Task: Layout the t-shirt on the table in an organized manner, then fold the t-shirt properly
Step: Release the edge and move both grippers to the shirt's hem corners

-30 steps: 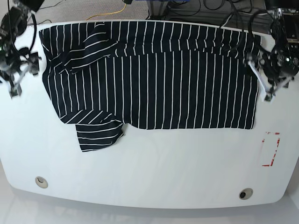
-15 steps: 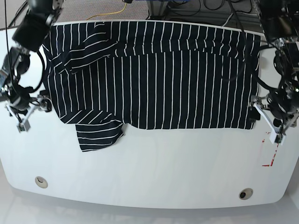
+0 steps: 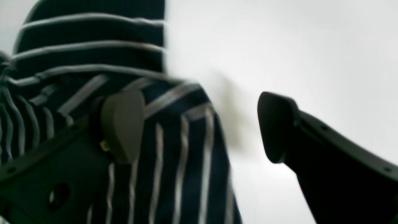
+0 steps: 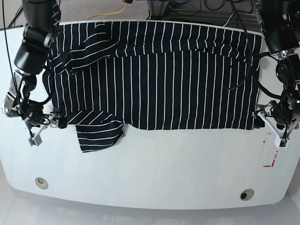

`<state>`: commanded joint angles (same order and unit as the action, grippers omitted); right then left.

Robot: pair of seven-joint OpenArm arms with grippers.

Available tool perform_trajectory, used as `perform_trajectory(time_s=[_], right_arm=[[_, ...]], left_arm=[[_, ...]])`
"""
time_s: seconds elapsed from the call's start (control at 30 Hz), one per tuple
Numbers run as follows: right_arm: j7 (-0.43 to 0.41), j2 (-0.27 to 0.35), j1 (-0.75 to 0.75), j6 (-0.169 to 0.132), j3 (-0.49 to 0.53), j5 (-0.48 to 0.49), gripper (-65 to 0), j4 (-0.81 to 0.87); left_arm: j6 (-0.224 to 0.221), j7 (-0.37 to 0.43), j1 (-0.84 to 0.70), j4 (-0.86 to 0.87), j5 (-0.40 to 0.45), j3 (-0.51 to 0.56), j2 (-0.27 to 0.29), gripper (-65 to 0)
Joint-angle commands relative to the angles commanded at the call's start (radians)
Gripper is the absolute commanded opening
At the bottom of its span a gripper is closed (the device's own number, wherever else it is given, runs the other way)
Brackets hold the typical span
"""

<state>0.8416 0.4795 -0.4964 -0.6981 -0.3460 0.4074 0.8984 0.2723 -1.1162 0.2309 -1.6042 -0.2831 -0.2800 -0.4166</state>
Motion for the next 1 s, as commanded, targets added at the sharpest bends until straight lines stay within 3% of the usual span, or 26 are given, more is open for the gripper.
perform_trajectory(time_s=[0.2, 0.7, 1.0], right_arm=[[-0.074, 0.000, -0.015, 0.000, 0.017, 0.000, -10.3, -0.100], [-0.072, -0.021, 0.037, 0.000, 0.068, 0.008, -11.6, -0.098], [-0.072, -0.034, 0.068, 0.000, 0.072, 0.008, -38.7, -0.097]], left_arm=[[0.002, 0.009, 0.000, 0.018, 0.058, 0.000, 0.009, -14.2], [0.005, 0.072, 0.002, 0.018, 0.054, -0.003, 0.011, -14.0], [0.005, 0.161, 0.008, 0.097, 0.054, -0.003, 0.011, -14.0]])
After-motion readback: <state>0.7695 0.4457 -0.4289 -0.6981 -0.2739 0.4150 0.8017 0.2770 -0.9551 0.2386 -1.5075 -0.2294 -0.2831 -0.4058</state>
